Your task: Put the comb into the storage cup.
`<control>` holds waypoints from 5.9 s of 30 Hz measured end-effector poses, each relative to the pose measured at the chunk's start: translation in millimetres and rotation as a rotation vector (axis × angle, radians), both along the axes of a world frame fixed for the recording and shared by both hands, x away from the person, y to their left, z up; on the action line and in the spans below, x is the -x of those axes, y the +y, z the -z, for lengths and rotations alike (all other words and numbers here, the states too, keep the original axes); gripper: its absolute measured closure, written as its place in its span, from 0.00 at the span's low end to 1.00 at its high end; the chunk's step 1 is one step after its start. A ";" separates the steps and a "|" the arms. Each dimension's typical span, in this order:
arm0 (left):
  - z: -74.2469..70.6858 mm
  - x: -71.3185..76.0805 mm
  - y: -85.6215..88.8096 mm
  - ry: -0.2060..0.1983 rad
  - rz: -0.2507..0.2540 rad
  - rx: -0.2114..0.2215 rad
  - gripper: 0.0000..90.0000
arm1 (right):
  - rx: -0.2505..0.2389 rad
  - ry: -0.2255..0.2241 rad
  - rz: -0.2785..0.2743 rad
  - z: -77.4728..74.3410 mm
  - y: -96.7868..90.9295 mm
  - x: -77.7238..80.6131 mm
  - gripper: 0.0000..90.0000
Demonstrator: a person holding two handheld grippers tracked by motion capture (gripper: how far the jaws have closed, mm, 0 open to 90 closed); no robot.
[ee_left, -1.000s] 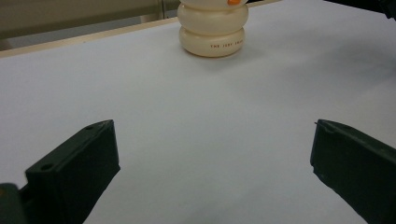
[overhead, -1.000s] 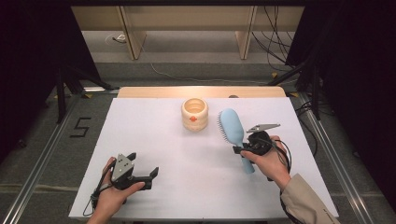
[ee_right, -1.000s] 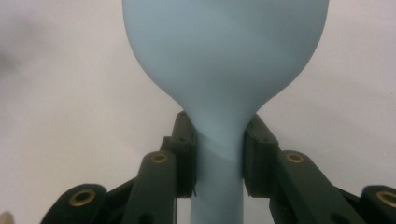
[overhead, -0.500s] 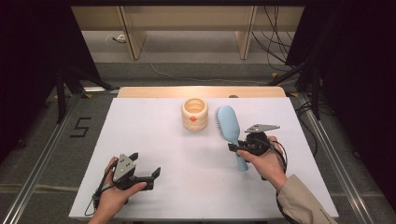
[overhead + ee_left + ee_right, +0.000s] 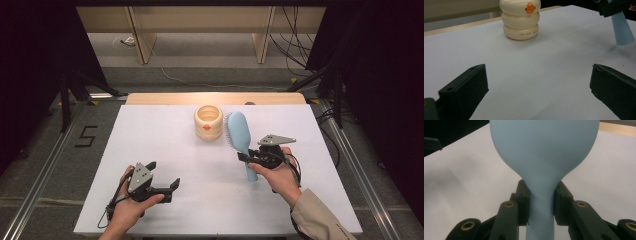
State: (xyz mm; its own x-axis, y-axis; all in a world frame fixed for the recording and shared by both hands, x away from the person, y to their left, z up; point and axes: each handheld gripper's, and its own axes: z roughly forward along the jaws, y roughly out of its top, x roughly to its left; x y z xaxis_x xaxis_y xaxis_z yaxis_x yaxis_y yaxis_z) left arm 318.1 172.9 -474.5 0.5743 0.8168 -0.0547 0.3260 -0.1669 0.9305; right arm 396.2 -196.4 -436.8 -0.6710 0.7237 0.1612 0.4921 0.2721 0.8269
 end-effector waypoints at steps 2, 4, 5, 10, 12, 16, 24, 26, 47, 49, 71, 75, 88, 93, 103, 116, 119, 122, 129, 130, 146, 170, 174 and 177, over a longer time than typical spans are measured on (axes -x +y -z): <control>-0.7 -1.6 -6.9 -0.001 0.016 -0.001 0.01 | -0.005 -0.008 -0.004 0.1 1.1 0.6 0.78; -1.6 -2.8 -11.2 -0.001 0.027 -0.001 0.01 | -0.010 -0.013 -0.006 0.4 2.4 1.3 0.78; -1.6 -2.8 -11.2 -0.001 0.027 -0.001 0.02 | -0.014 -0.017 -0.006 0.6 3.2 1.6 0.78; -3.7 -6.2 -20.7 -0.003 0.050 -0.003 0.02 | -0.025 -0.025 -0.009 1.1 5.9 2.9 0.78; -4.1 -7.2 -24.2 -0.004 0.060 -0.007 0.02 | -0.036 -0.027 -0.009 1.3 7.3 3.7 0.78; -4.8 -8.5 -32.6 -0.004 0.080 -0.010 0.02 | -0.047 -0.038 -0.013 1.2 10.7 5.2 0.78; -4.8 -9.1 -41.5 -0.004 0.101 -0.011 0.02 | -0.058 -0.040 -0.015 2.7 14.4 6.6 0.78; -4.7 -9.2 -42.7 -0.004 0.104 -0.013 0.02 | -0.058 -0.041 -0.016 2.9 14.9 6.8 0.78; -4.3 -11.8 -72.5 0.006 0.181 -0.019 0.04 | -0.123 -0.071 -0.046 1.1 41.4 18.6 0.78; -4.9 -12.0 -76.3 0.008 0.188 -0.015 0.04 | -0.132 -0.073 -0.052 0.8 45.1 20.3 0.78; -7.3 -17.4 -106.3 0.030 0.248 0.029 0.11 | -0.186 -0.088 -0.065 -5.6 57.0 27.8 0.78; -6.2 -19.1 -108.6 0.037 0.253 0.038 0.14 | -0.191 -0.088 -0.064 -5.9 56.7 27.4 0.78; -6.1 -20.6 -111.7 0.049 0.263 0.068 0.18 | -0.200 -0.093 -0.057 -6.8 58.2 28.6 0.78; -4.1 -21.4 -114.5 0.054 0.272 0.076 0.20 | -0.204 -0.094 -0.060 -6.9 60.1 29.0 0.78; -1.8 -22.1 -117.1 0.034 0.275 0.071 0.26 | -0.212 -0.097 -0.055 -5.9 60.8 29.9 0.78; 4.3 -27.3 -119.9 0.049 0.274 0.116 0.36 | -0.223 -0.096 -0.051 -2.5 63.6 30.5 0.78; 4.9 -27.3 -120.2 0.054 0.273 0.126 0.40 | -0.225 -0.090 -0.047 -2.0 64.0 30.8 0.78; 5.0 -27.9 -120.2 0.057 0.272 0.138 0.45 | -0.226 -0.095 -0.046 -1.5 64.5 30.5 0.78; 7.1 -28.2 -122.8 0.079 0.273 0.168 0.54 | -0.223 -0.104 -0.038 -1.4 63.8 30.3 0.78; 8.1 -27.8 -123.5 0.086 0.268 0.173 0.56 | -0.217 -0.107 -0.038 -0.8 63.5 30.2 0.78; 11.3 -26.5 -122.7 0.130 0.232 0.237 0.71 | -0.172 -0.129 -0.036 -0.9 68.5 30.0 0.78; 13.0 -27.7 -121.8 0.204 0.267 0.362 0.72 | -0.149 -0.104 -0.046 -6.2 69.3 27.3 0.72; 12.8 -27.8 -121.6 0.206 0.272 0.372 0.72 | -0.152 -0.106 -0.049 -6.7 69.2 27.0 0.71; 12.5 -27.8 -121.0 0.209 0.273 0.384 0.72 | -0.156 -0.105 -0.049 -8.1 68.5 27.0 0.68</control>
State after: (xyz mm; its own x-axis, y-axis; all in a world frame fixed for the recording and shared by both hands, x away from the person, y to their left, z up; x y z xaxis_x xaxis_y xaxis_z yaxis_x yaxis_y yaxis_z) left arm 345.9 51.8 -487.0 0.7084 0.5373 -0.4577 0.5037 0.0695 0.8611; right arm 369.1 -127.9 -428.7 -0.7242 0.6612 0.1959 0.3897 0.1580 0.9073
